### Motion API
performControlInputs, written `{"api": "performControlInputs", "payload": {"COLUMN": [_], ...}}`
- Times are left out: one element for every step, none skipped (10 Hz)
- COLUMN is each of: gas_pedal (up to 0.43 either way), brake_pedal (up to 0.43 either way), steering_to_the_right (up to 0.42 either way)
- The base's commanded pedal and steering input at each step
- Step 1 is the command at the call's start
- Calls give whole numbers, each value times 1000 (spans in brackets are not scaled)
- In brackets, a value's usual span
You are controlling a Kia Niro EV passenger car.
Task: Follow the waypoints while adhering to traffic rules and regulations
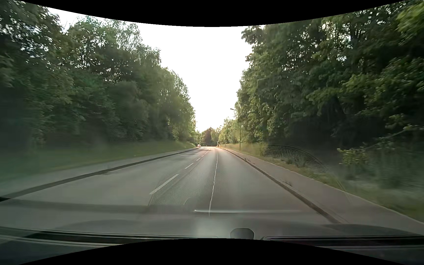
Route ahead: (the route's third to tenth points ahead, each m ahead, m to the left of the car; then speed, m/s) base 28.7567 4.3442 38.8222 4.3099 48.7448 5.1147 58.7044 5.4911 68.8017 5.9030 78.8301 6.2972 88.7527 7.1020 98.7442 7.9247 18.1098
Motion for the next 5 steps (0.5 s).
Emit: {"api": "performControlInputs", "payload": {"gas_pedal": [280,268,260,248,248], "brake_pedal": [6,6,6,6,6], "steering_to_the_right": [-8,-7,-8,-8,-8]}}
